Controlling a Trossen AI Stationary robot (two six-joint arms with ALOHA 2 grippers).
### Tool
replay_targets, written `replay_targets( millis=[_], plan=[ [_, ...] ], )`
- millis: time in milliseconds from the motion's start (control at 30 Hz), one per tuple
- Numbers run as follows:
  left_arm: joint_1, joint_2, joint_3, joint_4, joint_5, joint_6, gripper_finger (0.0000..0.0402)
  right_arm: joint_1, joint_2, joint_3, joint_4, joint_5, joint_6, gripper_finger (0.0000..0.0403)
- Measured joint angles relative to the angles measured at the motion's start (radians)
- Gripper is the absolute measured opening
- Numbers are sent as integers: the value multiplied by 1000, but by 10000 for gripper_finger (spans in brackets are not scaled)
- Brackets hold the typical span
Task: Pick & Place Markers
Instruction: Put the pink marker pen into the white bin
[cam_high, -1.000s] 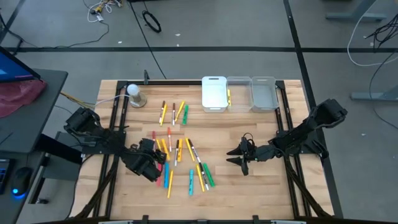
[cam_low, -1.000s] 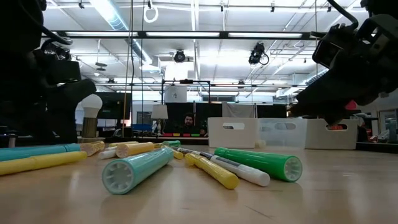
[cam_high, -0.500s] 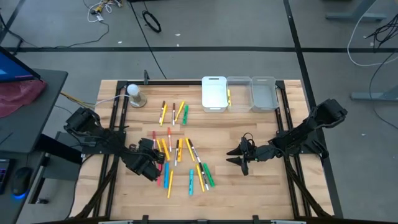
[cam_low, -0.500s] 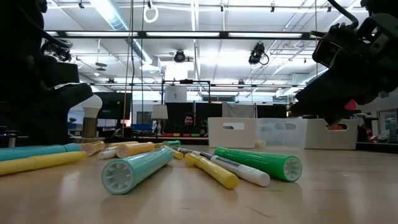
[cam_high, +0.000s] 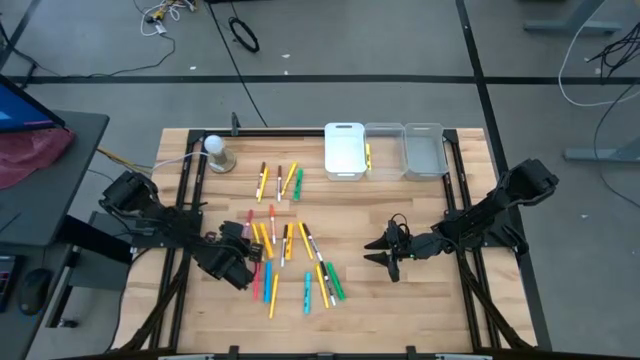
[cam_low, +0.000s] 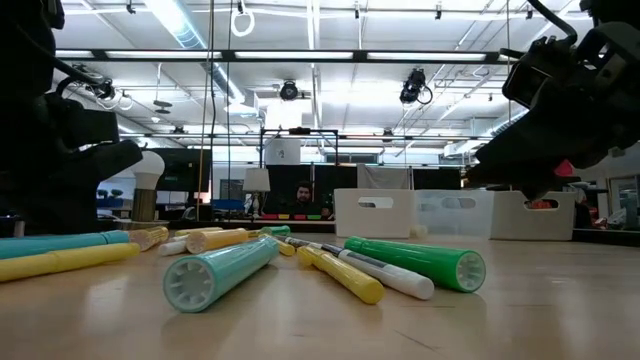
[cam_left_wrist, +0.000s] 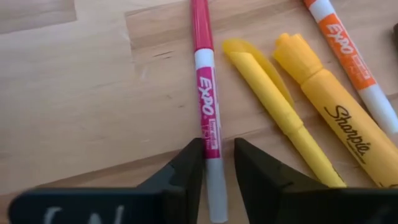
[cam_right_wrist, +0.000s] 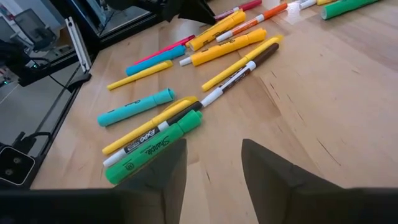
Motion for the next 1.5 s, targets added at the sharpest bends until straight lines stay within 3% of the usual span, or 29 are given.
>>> replay_targets(
  millis=[200,333,467,633,767,867,967,1133,1267,1400,1500],
  plan=[
    [0,0,0,-41,19,5,29,0,0,0,0,18,0,155],
    [0,4,8,-123,42,3,28,0,0,0,0,41,0,155],
    [1,5,94,-341,99,-7,28,0,0,0,0,45,0,155],
    [12,1,273,-541,26,52,28,0,0,0,0,80,-10,155],
    [50,1,403,-503,-128,176,29,-2,0,0,0,142,-14,155],
    [115,0,470,-353,-210,348,28,-2,0,0,-4,149,-15,155],
    [207,-1,505,-126,-230,640,28,10,0,0,-41,92,7,155],
    [414,-1,511,383,-72,1108,28,57,-1,0,-145,-59,110,155],
    [591,17,514,714,97,1307,28,112,-1,0,-250,-70,203,155],
    [737,97,624,721,153,1364,28,153,-1,0,-289,24,231,155],
    [812,200,772,645,209,1411,28,162,-1,0,-283,87,229,155]
  ],
)
